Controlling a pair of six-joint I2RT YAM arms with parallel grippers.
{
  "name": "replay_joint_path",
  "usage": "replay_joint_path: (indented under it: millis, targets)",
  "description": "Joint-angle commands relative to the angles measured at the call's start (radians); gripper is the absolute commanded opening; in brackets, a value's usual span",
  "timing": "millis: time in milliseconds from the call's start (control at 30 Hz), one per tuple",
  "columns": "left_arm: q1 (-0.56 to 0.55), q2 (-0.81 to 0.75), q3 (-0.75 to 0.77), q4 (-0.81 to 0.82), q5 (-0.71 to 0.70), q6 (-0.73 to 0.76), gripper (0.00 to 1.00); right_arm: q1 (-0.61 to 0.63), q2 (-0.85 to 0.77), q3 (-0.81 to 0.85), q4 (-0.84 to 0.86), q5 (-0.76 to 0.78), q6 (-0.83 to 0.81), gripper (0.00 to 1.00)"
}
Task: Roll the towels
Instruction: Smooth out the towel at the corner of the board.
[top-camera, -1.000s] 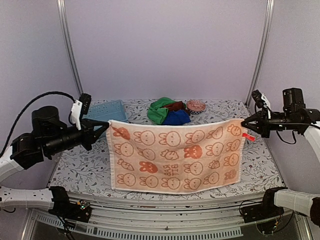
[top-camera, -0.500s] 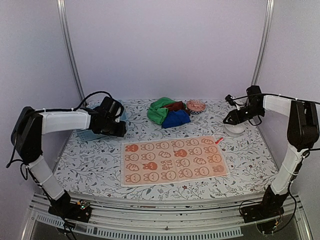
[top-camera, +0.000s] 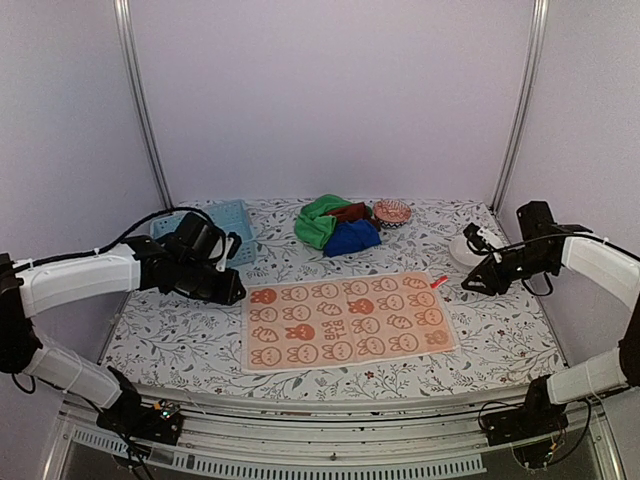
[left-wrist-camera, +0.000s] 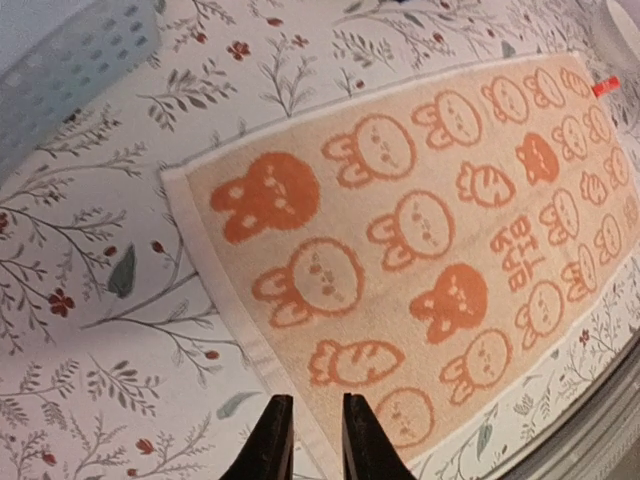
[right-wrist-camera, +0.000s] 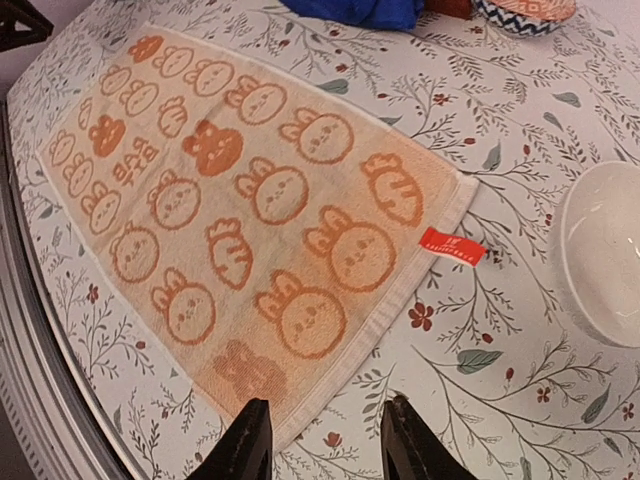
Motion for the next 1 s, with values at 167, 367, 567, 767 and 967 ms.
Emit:
replay_joint_path:
  millis: [167, 367, 567, 767, 967]
  targets:
    - [-0.076, 0.025, -0.046, -0.138, 0.286, -0.002, 0.00, 0.133, -0.068, -0.135, -0.064, 0.113, -0.184, 0.28]
    - [-0.086, 0.135, -0.052, -0.132, 0.320, 0.017, 0.00, 0.214, 0.019, -0.151, -0.025, 0.205, -0.187, 0.20]
    - [-0.096, 0.219, -0.053, -0.158, 0.281, 0.024, 0.00, 0.304, 0.103, -0.181, 0.023, 0.316, -0.170, 0.13]
    - [-0.096, 0.289, -0.087, -0.168, 0.247, 0.005, 0.00, 0.323, 0.179, -0.209, 0.047, 0.380, -0.169, 0.11]
    - [-0.104, 0.289, -0.142, -0.177, 0.262, -0.021, 0.00, 0.366, 0.143, -0.301, -0.001, 0.440, -0.231, 0.10]
